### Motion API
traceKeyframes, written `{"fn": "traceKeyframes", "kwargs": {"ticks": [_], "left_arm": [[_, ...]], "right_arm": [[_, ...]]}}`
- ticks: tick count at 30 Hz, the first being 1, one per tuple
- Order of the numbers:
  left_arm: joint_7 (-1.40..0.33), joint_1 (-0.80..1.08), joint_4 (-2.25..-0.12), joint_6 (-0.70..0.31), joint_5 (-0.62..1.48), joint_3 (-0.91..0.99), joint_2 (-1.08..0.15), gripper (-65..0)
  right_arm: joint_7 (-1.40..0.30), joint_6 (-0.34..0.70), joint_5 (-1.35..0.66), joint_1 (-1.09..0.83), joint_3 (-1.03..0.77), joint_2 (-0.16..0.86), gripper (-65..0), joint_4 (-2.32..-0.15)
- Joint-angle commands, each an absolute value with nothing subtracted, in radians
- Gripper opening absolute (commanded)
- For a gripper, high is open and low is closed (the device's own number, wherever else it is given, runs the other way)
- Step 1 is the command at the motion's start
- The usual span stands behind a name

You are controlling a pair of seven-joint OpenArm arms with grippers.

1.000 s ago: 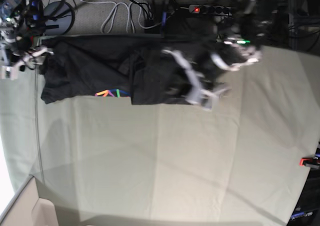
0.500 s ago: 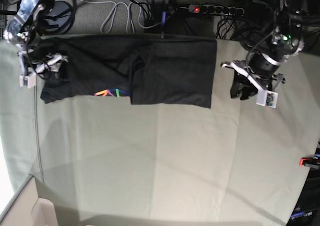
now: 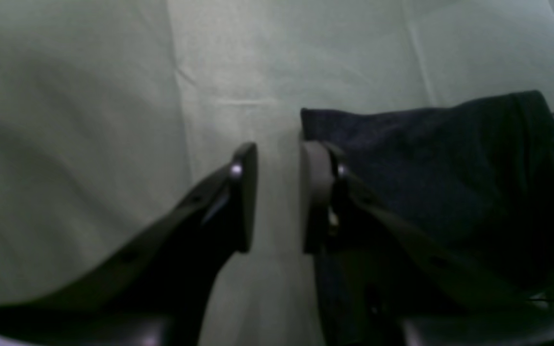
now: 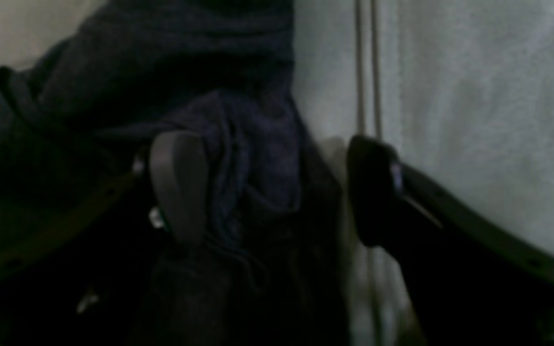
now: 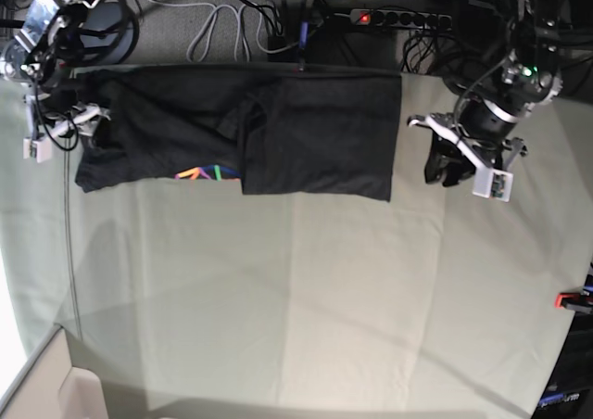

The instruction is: Layout the t-shirt on the table in an organized manner, then fold the t-shirt properly

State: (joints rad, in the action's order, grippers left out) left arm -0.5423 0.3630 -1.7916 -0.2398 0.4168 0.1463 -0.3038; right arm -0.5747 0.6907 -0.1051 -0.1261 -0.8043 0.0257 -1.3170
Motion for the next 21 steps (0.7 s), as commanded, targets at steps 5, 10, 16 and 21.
{"fn": "traceKeyframes", "kwargs": {"ticks": [5,10,16,21], "left_arm": [[-0.518,0.358,-1.810,-0.248,0.423,0.156,-0.320,-50.2],[-0.518,0.358,-1.810,-0.248,0.423,0.197,-0.314,-50.2],[-0.518,0.358,-1.810,-0.248,0.426,0.251,-0.314,-50.2],[-0.518,0.358,-1.817,-0.248,0.426,0.292,-0.314,-50.2]], "right_arm": [[-0.604,0.698,-0.102,-0.140,-0.800,-0.005,-19.8,-1.320],[-0.604,0.698,-0.105,-0.140,-0.800,-0.007,-24.8,-1.320],[-0.605,0.698,-0.104,-0.142,-0.736,-0.007,-41.5,-1.319],[-0.605,0.698,-0.101,-0.142,-0.730,-0.019,-54.3,-1.314]]}}
